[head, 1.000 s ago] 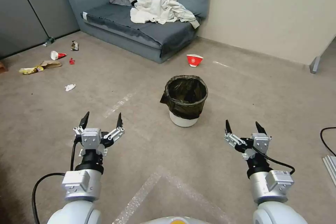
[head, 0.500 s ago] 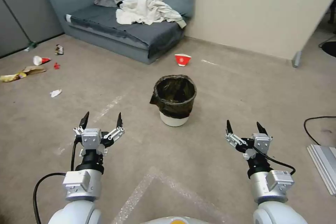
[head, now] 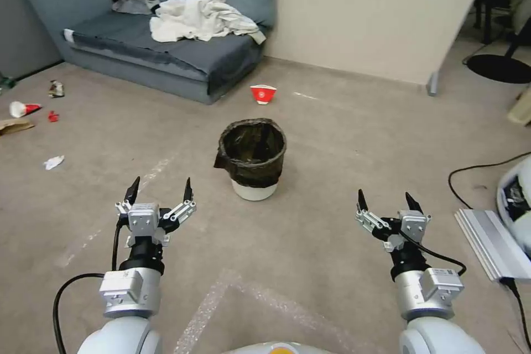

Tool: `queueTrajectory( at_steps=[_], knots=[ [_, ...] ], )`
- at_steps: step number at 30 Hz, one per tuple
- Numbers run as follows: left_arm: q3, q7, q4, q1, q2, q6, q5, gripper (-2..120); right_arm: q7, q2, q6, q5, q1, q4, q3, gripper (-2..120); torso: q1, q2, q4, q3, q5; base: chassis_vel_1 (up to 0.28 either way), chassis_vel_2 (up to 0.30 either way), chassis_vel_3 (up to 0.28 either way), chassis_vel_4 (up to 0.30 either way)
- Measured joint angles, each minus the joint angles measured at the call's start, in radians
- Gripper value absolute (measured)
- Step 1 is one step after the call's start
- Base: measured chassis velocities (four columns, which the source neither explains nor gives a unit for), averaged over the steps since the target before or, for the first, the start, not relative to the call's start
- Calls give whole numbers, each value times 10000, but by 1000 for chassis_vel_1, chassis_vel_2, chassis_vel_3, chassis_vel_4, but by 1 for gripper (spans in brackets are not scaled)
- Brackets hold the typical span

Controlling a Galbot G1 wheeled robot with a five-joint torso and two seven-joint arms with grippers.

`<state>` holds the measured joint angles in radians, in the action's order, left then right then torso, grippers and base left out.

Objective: Pick up the trash can from the floor.

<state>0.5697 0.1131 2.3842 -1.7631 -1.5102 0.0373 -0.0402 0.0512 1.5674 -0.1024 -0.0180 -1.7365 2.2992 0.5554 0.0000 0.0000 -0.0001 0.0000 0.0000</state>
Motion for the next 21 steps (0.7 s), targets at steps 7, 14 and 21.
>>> queueTrajectory(
  at_steps=[7, 14, 21],
  knots=[
    [39, 41, 0, 28, 9, 0, 141, 100, 12, 4, 4, -21, 2, -13, -4, 100, 0, -1, 3, 0, 0, 0, 0, 0, 0],
    [47, 38, -14, 58, 12, 5, 143, 100, 18, 12, 17, -23, 13, -26, -10, 100, 0, 0, 2, 0, 1, -92, 84, 89, -93],
    [61, 32, -49, 90, 21, 13, 144, 100, 23, 13, 33, -23, 21, -43, -21, 100, 1, -1, 1, 1, -1, -193, 185, 187, -187]
  ],
)
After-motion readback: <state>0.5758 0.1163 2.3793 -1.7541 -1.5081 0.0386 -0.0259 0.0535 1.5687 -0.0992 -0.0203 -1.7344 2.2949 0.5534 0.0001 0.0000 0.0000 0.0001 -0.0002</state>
